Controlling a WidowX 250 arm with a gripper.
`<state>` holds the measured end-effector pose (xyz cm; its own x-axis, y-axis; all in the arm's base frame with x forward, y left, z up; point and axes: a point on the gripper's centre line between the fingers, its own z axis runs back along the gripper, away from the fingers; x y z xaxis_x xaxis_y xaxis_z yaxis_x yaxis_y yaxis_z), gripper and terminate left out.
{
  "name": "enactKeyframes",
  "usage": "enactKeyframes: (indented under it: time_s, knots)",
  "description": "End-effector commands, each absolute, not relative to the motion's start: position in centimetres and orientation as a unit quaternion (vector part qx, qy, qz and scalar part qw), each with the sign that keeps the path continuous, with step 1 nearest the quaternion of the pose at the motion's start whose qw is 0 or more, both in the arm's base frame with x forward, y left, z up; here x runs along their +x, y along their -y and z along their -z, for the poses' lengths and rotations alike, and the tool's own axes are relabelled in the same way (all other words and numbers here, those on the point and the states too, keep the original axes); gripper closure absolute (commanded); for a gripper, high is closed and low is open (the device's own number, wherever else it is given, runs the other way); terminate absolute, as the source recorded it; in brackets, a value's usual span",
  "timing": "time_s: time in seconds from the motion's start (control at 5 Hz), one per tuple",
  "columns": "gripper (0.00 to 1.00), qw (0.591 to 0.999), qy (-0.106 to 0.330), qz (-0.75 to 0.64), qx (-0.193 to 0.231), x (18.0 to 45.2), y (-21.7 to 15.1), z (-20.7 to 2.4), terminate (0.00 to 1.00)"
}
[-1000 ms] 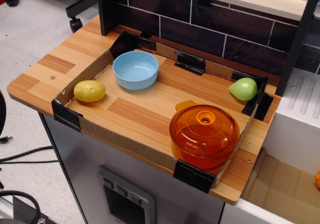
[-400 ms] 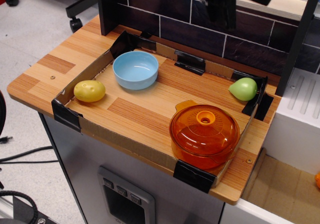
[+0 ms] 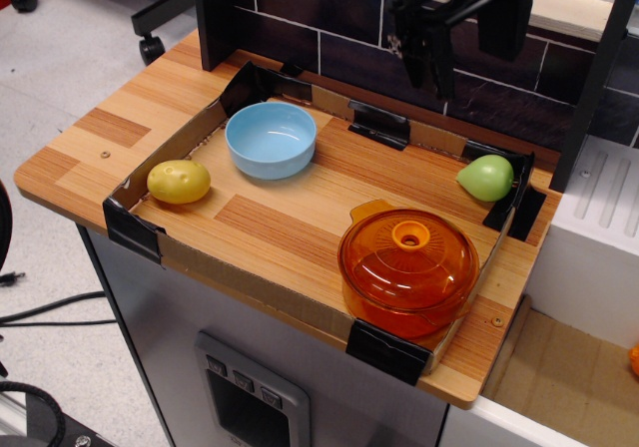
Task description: Put pear in bowl
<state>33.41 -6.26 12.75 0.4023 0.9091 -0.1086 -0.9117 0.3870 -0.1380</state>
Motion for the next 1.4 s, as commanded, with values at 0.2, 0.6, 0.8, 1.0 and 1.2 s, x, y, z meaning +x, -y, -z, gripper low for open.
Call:
enactKeyframes:
  time_s: [0.2,0.6,0.8,1.0,1.2]
  knots:
    - [0.00,0.846,0.017,-0.527,-0.087,36.3,5.3,-10.2,0.00]
    - [0.00,0.850,0.014,-0.522,-0.076,36.6,6.2,-8.0,0.00]
    - [0.00,0.854,0.023,-0.514,-0.071,36.6,6.9,-7.1,0.00]
    - [0.00,0.854,0.025,-0.515,-0.074,37.0,7.4,-6.5,0.00]
    - [0.00,0.855,0.030,-0.514,-0.069,37.6,7.5,-5.4,0.00]
